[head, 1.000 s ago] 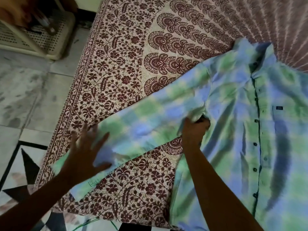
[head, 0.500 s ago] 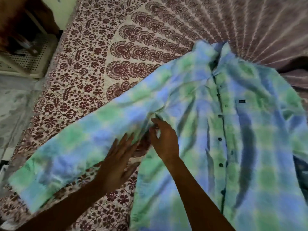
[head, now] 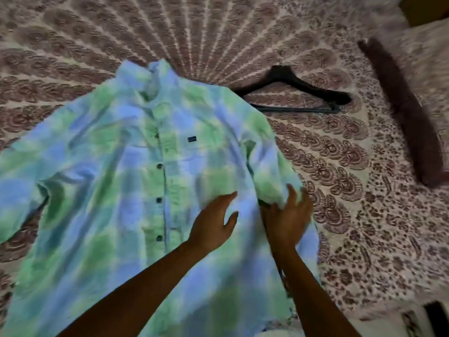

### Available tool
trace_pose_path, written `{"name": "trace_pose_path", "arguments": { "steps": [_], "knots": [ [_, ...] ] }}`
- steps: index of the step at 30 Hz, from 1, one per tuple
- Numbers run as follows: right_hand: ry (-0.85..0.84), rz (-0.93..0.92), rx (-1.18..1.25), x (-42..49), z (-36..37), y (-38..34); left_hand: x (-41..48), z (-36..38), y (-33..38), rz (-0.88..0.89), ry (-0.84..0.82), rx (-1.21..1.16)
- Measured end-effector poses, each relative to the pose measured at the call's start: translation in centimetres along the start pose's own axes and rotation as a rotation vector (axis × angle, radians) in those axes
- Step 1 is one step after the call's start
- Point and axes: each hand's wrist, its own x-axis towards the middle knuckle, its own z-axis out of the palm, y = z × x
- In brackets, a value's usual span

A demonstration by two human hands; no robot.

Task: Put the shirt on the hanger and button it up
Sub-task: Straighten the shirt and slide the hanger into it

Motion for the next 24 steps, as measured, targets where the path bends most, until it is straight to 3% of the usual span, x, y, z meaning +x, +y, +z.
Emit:
{"name": "trace_pose_path", "arguments": {
  "steps": [3, 4, 6, 9, 13, 16, 18, 24],
  "knots": [
    [-0.043, 0.594, 0.007, 1.2, -1.6, 5.7, 0.0, 4.3, 1.4, -0.037, -0.108, 0.055],
    [-0.115, 0.646, 0.011, 1.2, -2.0, 7.1, -0.1, 5.7, 1.8, -0.054, -0.123, 0.035],
    [-0.267, 0.626, 0.116, 1.5, -2.3, 8.7, -0.4, 7.7, 3.1, -0.126, -0.173, -0.102],
    [-0.298, 0.587, 0.437, 2.5, -2.8, 9.5, -0.3, 10.9, 6.1, -0.361, -0.345, -0.415],
    [-0.725, 0.576, 0.842, 4.1, -4.9, 7.9, 1.0, 13.6, 8.7, -0.657, -0.324, -0.819],
    [-0.864, 0.564, 0.9, 5.6, -6.7, 9.2, 2.4, 14.4, 10.5, -0.768, -0.359, -1.031],
    [-0.839, 0.548, 0.829, 7.1, -8.7, 10.3, 3.2, 15.4, 12.3, -0.764, -0.432, -0.993],
    [-0.505, 0.386, 0.533, 12.1, -14.6, 16.7, 6.2, 17.0, 15.0, -0.724, -0.477, -1.017]
  ]
}}
